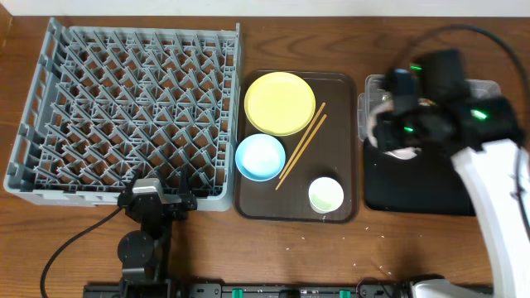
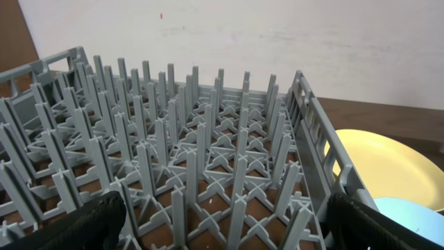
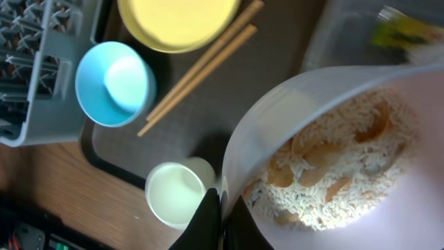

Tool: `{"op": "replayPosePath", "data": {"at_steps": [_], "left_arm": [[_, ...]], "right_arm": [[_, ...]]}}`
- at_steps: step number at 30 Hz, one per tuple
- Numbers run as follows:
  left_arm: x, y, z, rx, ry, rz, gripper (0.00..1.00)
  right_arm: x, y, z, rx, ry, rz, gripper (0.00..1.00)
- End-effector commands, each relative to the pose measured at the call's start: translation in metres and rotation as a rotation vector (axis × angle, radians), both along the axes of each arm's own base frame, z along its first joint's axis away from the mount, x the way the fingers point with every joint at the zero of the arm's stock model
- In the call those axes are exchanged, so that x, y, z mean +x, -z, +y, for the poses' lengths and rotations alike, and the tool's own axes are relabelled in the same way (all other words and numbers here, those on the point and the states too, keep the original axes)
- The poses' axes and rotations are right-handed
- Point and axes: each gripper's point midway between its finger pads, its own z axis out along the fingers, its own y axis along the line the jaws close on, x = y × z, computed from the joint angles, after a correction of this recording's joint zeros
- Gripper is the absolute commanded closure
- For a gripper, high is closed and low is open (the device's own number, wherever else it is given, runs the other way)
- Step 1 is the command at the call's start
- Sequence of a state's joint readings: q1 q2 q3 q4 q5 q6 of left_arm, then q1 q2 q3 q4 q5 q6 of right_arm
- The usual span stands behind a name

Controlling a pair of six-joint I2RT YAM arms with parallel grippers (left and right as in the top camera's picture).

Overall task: Sort waste into correct bins and load items into the dishwasher
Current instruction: 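Tip the pink bowl over the black tray to empty the rice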

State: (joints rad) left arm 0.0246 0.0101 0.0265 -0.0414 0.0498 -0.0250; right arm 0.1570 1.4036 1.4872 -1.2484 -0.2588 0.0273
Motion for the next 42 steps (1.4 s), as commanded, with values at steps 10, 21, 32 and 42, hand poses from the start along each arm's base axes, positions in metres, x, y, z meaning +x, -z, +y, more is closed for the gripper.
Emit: {"op": "replayPosePath", "data": {"at_steps": [10, 21, 32, 42], "left_arm": [[0.0, 0.016, 0.002, 0.006, -0.01, 0.041, 0.06], [0.0, 0.016, 0.002, 0.006, -0.01, 0.041, 0.06], [0.0, 0.016, 0.002, 0.006, -0.01, 0.041, 0.06], [0.0, 0.016, 0.002, 0.006, -0.01, 0.041, 0.06]], "right_arm": [[-0.021, 0.061, -0.047, 0.476, 0.066, -0.025, 0.99], [-0.024, 0.07, -0.104, 0.891, 0.29, -0.248, 0.99], [-0.015, 0.066, -0.111, 1.201, 0.318, -0.235, 0.99], [-0.015, 0.081, -0.126, 1.33, 0.501, -0.069, 0.99]]}}
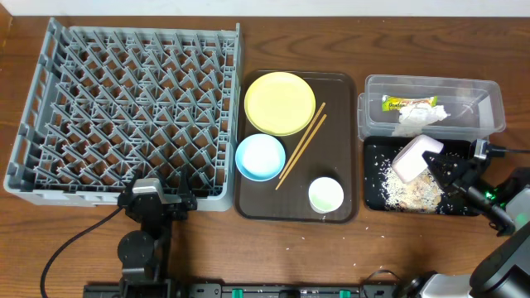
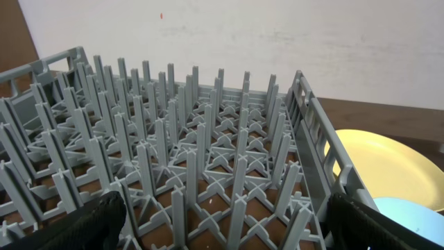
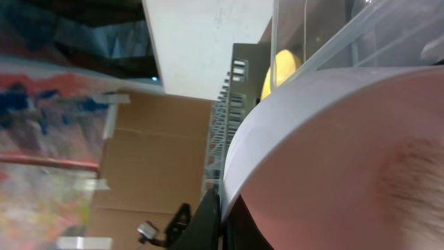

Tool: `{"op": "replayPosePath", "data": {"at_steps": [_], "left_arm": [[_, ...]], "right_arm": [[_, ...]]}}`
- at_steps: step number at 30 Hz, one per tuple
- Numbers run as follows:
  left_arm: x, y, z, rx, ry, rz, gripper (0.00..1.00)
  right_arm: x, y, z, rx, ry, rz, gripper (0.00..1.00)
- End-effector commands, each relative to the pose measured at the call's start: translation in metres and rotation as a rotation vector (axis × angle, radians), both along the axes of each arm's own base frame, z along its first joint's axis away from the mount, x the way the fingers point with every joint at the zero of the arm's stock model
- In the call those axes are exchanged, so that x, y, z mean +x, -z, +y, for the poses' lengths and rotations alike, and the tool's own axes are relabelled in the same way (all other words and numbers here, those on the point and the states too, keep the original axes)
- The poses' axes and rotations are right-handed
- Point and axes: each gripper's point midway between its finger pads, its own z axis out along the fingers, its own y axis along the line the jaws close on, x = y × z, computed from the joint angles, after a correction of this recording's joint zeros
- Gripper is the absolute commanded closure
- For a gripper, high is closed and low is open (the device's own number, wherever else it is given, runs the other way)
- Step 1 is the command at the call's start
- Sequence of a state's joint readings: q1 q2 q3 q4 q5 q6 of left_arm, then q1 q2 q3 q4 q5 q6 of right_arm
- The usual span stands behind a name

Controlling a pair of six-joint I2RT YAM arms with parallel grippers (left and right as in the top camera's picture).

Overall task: Sort waste into correct bins and load items into the dishwasher
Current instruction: 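Tip the pink bowl over the black tray to empty the rice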

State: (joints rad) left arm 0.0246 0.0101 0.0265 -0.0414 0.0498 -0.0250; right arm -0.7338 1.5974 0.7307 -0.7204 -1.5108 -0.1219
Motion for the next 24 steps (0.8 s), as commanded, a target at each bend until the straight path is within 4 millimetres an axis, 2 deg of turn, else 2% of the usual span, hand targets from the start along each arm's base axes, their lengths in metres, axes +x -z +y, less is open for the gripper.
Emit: {"op": "replayPosePath", "data": {"at_steps": [1, 8, 13, 15, 17, 24], "left_arm": [[0.0, 0.016, 0.002, 0.006, -0.01, 0.041, 0.06], [0.0, 0.016, 0.002, 0.006, -0.01, 0.041, 0.06], [0.0, 0.016, 0.002, 0.006, -0.01, 0.041, 0.06], [0.0, 0.016, 0.002, 0.006, -0.01, 0.041, 0.06], [0.0, 0.016, 0.002, 0.006, -0.01, 0.041, 0.06], [0.0, 0.016, 0.002, 0.006, -0.01, 0.041, 0.06]], "right_arm": [[-0.001, -0.007, -0.007, 0.128, 0.032, 0.065, 0.99], [-0.003, -0.008, -0.006, 0.179, 0.035, 0.12, 0.99], [-0.001, -0.001, -0.008, 0.125, 0.036, 0.119, 0.99], [-0.005, -0.002, -0.001, 0.132, 0.026, 0.133, 0.99], [-0.006, 0.005, -0.001, 0.085, 0.026, 0.155, 0.99], [-0.007, 0.003, -0.001, 0.015, 0.027, 0.137, 0.99]]}}
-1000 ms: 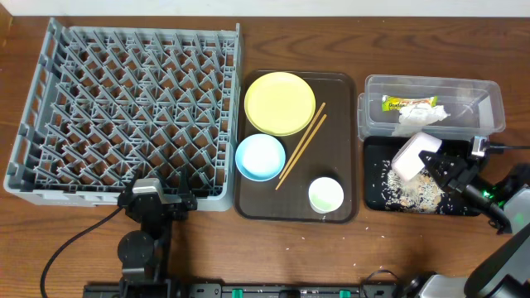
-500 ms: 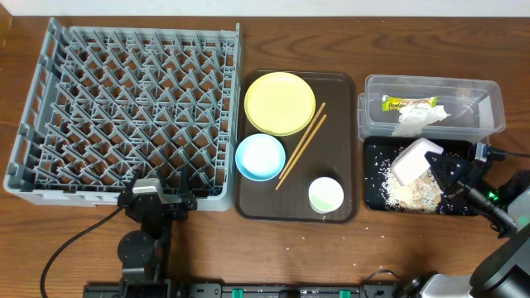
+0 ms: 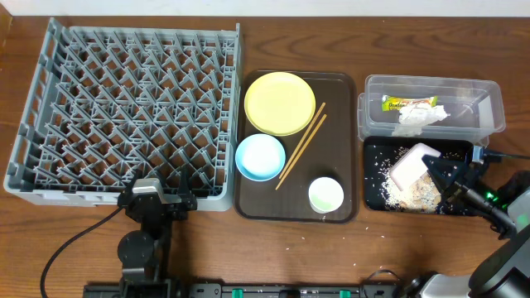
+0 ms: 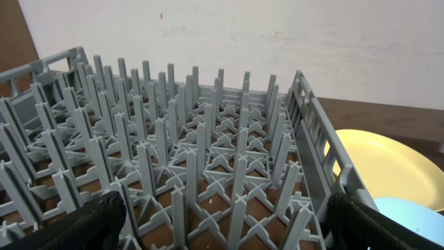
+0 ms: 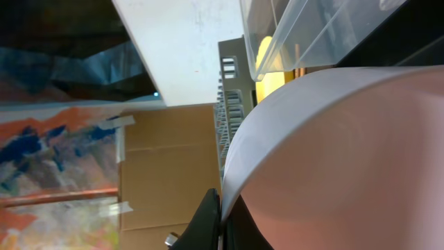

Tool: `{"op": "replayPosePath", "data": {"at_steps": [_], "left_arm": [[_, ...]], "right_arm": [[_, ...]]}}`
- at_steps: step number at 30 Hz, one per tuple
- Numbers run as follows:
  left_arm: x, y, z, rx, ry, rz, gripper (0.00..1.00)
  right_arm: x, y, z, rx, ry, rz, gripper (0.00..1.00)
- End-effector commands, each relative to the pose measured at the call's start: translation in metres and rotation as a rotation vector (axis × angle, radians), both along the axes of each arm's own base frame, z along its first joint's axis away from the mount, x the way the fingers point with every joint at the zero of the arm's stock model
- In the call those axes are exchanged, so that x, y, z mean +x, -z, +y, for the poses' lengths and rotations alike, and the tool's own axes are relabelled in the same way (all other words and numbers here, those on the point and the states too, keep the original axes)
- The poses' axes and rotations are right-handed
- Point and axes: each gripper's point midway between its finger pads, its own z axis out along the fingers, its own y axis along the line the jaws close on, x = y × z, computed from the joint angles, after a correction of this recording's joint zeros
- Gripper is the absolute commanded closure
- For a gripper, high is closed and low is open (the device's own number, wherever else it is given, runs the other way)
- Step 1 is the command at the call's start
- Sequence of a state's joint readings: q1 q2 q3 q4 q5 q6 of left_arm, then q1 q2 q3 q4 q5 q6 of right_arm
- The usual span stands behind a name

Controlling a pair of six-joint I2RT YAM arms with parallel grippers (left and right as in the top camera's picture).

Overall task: Sort waste into correct bins and load items into the dishwasher
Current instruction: 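Tip the pink bowl over the black tray to empty the rice, then return the empty pink bowl to the brown tray with the right gripper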

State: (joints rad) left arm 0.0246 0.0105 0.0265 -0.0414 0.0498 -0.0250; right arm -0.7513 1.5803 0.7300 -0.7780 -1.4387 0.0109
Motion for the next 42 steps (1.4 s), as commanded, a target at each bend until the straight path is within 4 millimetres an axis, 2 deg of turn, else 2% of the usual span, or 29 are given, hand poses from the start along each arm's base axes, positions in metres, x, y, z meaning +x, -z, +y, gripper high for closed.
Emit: {"op": "replayPosePath", "data": {"at_steps": [1, 4, 7, 12, 14, 15, 17, 20, 21, 23, 25, 28, 34, 39, 41, 42], "left_arm": [[0.0, 0.015, 0.002, 0.006, -0.01, 0.041, 0.06], [0.0, 0.015, 0.002, 0.006, -0.01, 0.041, 0.06], [0.0, 0.016, 0.002, 0.006, -0.01, 0.041, 0.06], [0.0, 0.016, 0.002, 0.006, -0.01, 0.041, 0.06], [0.0, 0.016, 0.002, 0.006, -0.01, 0.041, 0.06], [0.0, 0.015, 0.002, 0.006, -0.01, 0.041, 0.06], [0.0, 0.016, 0.002, 0.006, -0.01, 0.041, 0.06], [0.0, 0.015, 0.002, 0.006, -0.01, 0.041, 0.06], [0.0, 0.016, 0.002, 0.006, -0.01, 0.041, 0.06], [0.0, 0.016, 0.002, 0.006, -0.01, 0.041, 0.06], [0.0, 0.015, 0.002, 0.006, -0.01, 0.041, 0.06], [0.0, 0.016, 0.002, 0.006, -0.01, 0.041, 0.06], [0.0, 0.016, 0.002, 0.006, -0.01, 0.041, 0.06], [0.0, 0.016, 0.002, 0.006, -0.01, 0.041, 0.06], [0.0, 0.016, 0.002, 0.006, -0.01, 0.041, 0.06], [0.0, 0.015, 0.002, 0.006, -0.01, 0.041, 0.06]], "right_arm": [[-0.001, -0.007, 0.001, -0.055, -0.005, -0.045, 0.99], [-0.002, -0.018, 0.01, -0.102, -0.034, -0.08, 0.99], [-0.004, -0.04, 0.032, -0.194, -0.105, -0.157, 0.99], [0.002, -0.108, 0.075, -0.349, -0.252, -0.354, 0.99], [0.009, -0.127, 0.089, -0.404, -0.297, -0.379, 0.99], [0.011, -0.132, 0.095, -0.429, -0.314, -0.389, 0.99], [0.021, -0.144, 0.119, -0.569, -0.361, -0.399, 0.99], [0.037, -0.148, 0.143, -0.808, -0.364, -0.385, 0.99], [0.047, -0.144, 0.156, -0.99, -0.357, -0.361, 0.99], [0.049, -0.133, 0.169, -1.103, -0.386, -0.333, 0.99], [0.05, -0.118, 0.182, -1.169, -0.438, -0.315, 0.99], [0.05, -0.076, 0.205, -1.242, -0.573, -0.267, 0.99], [0.053, 0.0, 0.226, -1.313, -0.792, -0.176, 0.99], [0.053, 0.048, 0.225, -1.316, -0.876, -0.059, 0.99], [0.052, 0.062, 0.227, -1.309, -0.901, -0.033, 0.99], [0.052, 0.075, 0.228, -1.305, -0.921, -0.006, 0.99]]}}
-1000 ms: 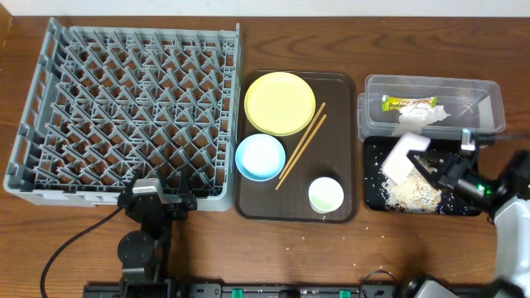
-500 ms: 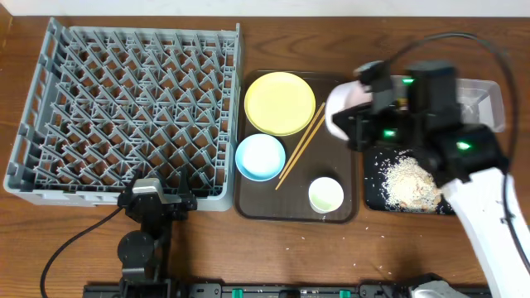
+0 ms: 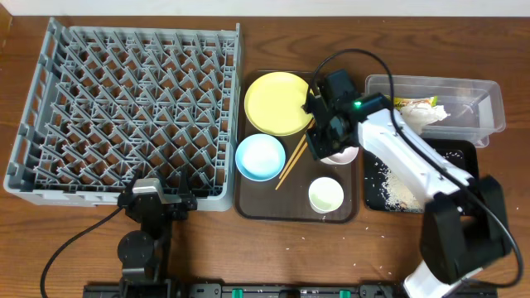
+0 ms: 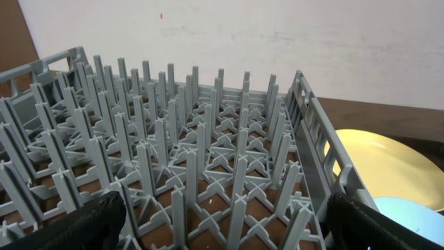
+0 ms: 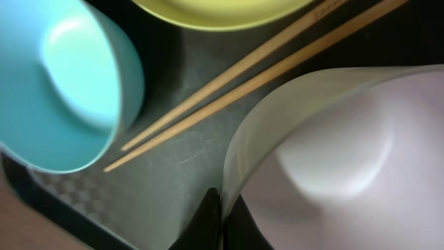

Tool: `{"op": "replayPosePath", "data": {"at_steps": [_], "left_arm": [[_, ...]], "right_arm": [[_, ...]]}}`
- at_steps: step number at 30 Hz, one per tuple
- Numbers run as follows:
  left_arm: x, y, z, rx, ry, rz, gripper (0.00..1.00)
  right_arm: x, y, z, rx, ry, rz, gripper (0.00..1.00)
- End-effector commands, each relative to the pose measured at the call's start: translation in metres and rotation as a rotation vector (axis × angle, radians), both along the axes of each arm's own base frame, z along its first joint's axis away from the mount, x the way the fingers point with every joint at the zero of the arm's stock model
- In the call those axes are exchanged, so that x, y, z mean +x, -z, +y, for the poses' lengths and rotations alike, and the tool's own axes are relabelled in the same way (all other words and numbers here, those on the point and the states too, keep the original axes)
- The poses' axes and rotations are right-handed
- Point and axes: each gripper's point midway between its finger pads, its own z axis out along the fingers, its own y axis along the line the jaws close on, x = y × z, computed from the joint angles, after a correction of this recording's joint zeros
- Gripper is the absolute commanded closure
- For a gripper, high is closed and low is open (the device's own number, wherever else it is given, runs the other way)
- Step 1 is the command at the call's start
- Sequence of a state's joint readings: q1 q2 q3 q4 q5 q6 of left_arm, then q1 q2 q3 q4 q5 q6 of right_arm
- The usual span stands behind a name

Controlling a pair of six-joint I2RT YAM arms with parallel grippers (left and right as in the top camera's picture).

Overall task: Sort waste into correct bins and load items into the dishwasher
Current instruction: 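Return the empty pink bowl to the brown tray with the right gripper, then grasp the white cup with the right gripper and lift it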

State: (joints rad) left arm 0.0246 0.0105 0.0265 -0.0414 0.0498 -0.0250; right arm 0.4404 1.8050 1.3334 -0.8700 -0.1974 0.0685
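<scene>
My right gripper (image 5: 222, 208) is shut on the rim of an empty white bowl (image 5: 333, 160). It holds the bowl low over the brown tray (image 3: 286, 203), just right of the chopsticks (image 3: 302, 145). Also on the tray are a yellow plate (image 3: 280, 102), a blue bowl (image 3: 260, 156) and a pale green cup (image 3: 325, 194). The grey dish rack (image 3: 124, 108) fills the left of the table. My left gripper (image 4: 225, 222) rests open at the rack's near edge, with nothing between its fingers.
A black bin (image 3: 460, 194) at the right holds spilled rice (image 3: 402, 190). Behind it a clear bin (image 3: 464, 116) holds a wrapper and crumpled tissue. A black cable arcs over my right arm.
My right gripper has moved left with the white bowl, from tipped over the black bin to upright over the brown tray. The left arm has not moved.
My right gripper first held the bowl full of rice above the bins. Then the bowl was tipped over the black bin with rice lying in the bin, and it stayed so. Now the emptied bowl is over the tray beside the chopsticks.
</scene>
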Motion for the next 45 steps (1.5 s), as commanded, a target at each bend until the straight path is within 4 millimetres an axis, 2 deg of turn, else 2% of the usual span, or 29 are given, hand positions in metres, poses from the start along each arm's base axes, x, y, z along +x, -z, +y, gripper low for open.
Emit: {"op": "replayPosePath", "data": {"at_steps": [1, 4, 7, 9, 12, 14, 17, 22, 26, 32, 34, 38, 43, 45], "left_arm": [[0.0, 0.016, 0.002, 0.006, -0.01, 0.041, 0.06], [0.0, 0.016, 0.002, 0.006, -0.01, 0.041, 0.06], [0.0, 0.016, 0.002, 0.006, -0.01, 0.041, 0.06], [0.0, 0.016, 0.002, 0.006, -0.01, 0.041, 0.06], [0.0, 0.015, 0.002, 0.006, -0.01, 0.041, 0.06], [0.0, 0.016, 0.002, 0.006, -0.01, 0.041, 0.06], [0.0, 0.016, 0.002, 0.006, -0.01, 0.041, 0.06], [0.0, 0.015, 0.002, 0.005, -0.009, 0.04, 0.06], [0.0, 0.015, 0.002, 0.005, -0.01, 0.041, 0.06], [0.0, 0.015, 0.002, 0.005, -0.009, 0.041, 0.06], [0.0, 0.015, -0.001, -0.005, 0.006, 0.04, 0.06], [0.0, 0.015, -0.003, -0.048, 0.013, 0.039, 0.06], [0.0, 0.018, -0.004, -0.206, -0.004, 0.052, 0.06], [0.0, 0.013, -0.012, -0.227, 0.042, 0.054, 0.06]], "right_arm": [[0.0, 0.023, 0.005, -0.024, -0.03, 0.044, 0.98], [0.002, 0.03, 0.004, -0.028, -0.025, 0.053, 0.83], [0.012, 0.023, 0.002, -0.014, -0.004, 0.026, 0.74], [0.018, 0.003, 0.003, 0.02, 0.032, 0.035, 0.71], [0.023, -0.055, 0.004, 0.109, 0.048, 0.039, 0.66], [0.019, -0.076, -0.003, 0.106, 0.058, 0.048, 0.6], [-0.001, -0.085, -0.012, 0.077, 0.058, 0.112, 0.55], [-0.055, -0.064, -0.026, -0.019, 0.031, 0.323, 0.52], [-0.086, -0.035, -0.032, -0.078, 0.02, 0.434, 0.62], [-0.098, -0.014, -0.038, -0.103, 0.021, 0.472, 0.61], [-0.098, -0.001, -0.049, -0.165, 0.06, 0.458, 0.61], [-0.095, 0.014, -0.052, -0.178, 0.073, 0.433, 0.63], [-0.096, 0.042, -0.052, -0.164, 0.098, 0.405, 0.98], [-0.097, 0.045, -0.053, -0.164, 0.104, 0.406, 0.99]]}}
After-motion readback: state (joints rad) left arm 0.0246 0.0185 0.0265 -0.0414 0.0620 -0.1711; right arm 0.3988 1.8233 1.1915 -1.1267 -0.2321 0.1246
